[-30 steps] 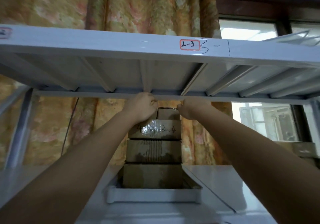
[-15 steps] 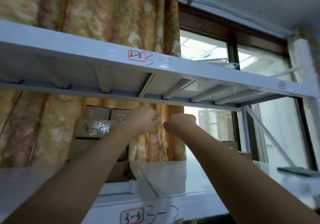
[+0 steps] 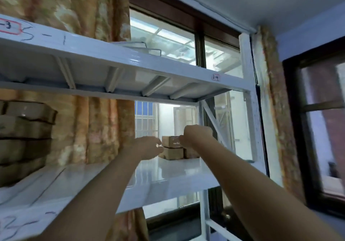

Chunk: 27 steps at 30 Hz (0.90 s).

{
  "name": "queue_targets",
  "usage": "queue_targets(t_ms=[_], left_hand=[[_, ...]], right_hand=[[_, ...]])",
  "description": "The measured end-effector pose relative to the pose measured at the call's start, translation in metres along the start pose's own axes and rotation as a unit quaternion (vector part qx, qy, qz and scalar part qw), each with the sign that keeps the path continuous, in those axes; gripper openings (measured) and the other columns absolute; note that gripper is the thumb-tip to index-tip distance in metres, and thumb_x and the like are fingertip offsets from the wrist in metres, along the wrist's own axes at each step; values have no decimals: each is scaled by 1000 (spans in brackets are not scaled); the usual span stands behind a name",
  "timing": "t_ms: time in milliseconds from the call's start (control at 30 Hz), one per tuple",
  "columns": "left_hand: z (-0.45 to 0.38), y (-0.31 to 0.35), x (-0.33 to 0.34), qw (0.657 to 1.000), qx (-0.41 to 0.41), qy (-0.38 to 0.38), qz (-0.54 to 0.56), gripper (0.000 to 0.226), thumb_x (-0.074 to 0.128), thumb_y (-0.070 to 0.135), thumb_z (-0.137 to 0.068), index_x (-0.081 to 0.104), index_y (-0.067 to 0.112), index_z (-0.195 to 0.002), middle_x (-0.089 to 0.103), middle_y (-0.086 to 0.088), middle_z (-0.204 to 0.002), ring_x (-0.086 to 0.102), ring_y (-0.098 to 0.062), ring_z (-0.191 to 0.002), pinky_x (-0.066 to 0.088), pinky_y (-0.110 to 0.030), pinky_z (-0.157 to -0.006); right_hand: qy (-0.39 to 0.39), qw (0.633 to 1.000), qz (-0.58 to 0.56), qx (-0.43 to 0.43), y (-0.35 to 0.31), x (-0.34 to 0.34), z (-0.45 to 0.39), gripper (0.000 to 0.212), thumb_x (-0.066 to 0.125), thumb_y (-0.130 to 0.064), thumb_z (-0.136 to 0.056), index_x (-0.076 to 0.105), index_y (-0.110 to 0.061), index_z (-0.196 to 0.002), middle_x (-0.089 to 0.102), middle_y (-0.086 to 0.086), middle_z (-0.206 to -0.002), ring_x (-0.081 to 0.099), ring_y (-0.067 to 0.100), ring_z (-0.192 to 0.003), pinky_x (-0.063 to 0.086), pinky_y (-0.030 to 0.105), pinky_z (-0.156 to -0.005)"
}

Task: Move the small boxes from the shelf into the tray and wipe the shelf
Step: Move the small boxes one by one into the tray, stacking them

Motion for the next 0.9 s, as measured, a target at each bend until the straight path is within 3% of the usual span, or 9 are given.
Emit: queue_targets(t_ms=[233, 367, 500, 600, 700, 800, 900], left_hand=[[-35, 69, 35, 999, 29, -32, -30, 41, 36, 38, -98, 50, 21, -132, 54, -4, -133, 51, -25, -120, 42, -33, -93], [-77, 77, 39, 996, 38, -25, -81, 40, 36, 31, -97, 49, 22, -133, 53, 0, -133, 50, -22, -120, 45, -37, -95], [-120, 76, 43, 997, 23, 11, -68, 39, 37, 36, -97, 52, 18, -128, 53, -1, -131, 51, -23, -118, 42, -36, -94], [-150, 69, 45, 997, 2, 37, -73, 44, 37, 38, -97, 49, 17, -133, 50, -2, -134, 50, -21, -118, 40, -34, -92], [-178, 60, 45, 994, -37, 51, -88, 40, 37, 33, -96, 52, 12, -128, 53, 0, -115, 50, -18, -98, 36, -29, -79], [-198, 55, 47, 990, -77, 60, -99, 40, 35, 33, -99, 50, 11, -129, 54, -6, -122, 55, -22, -106, 39, -31, -80], [-219, 52, 55, 988, -103, 57, -103, 42, 33, 34, -99, 52, 10, -127, 56, -8, -118, 56, -22, -104, 42, -31, -81]], right_hand=[[-7, 998, -13, 63, 79, 36, -18, 38, 43, -25, -94, 50, -10, -128, 65, 9, -113, 63, 28, -100, 50, 39, -90], [-12, 998, -10, 65, 97, 57, -49, 35, 43, -27, -94, 52, -11, -124, 65, 7, -108, 63, 26, -97, 48, 35, -89], [14, 998, -1, 56, 104, 67, -84, 32, 44, -27, -94, 55, -12, -120, 65, 6, -110, 63, 25, -97, 46, 33, -78], [20, 998, 8, 54, 106, 73, -112, 35, 42, -29, -95, 54, -11, -123, 63, 8, -117, 62, 27, -102, 47, 34, -82], [11, 999, -1, 52, 108, 86, -138, 42, 42, -30, -96, 48, -10, -132, 60, 10, -125, 60, 30, -109, 47, 40, -89], [-19, 998, -26, 56, 110, 106, -163, 52, 41, -33, -96, 33, -11, -143, 50, 12, -138, 54, 33, -118, 44, 44, -95], [-55, 995, -62, 59, 114, 131, -190, 54, 42, -32, -95, 32, -10, -143, 51, 12, -136, 54, 31, -118, 45, 41, -97]])
Point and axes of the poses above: each hand's wrist, its own z-axis away from the middle knuckle, its own x-axis out of the palm, y = z × x, the point moved 6 cm from there along -z, towards the middle knuckle
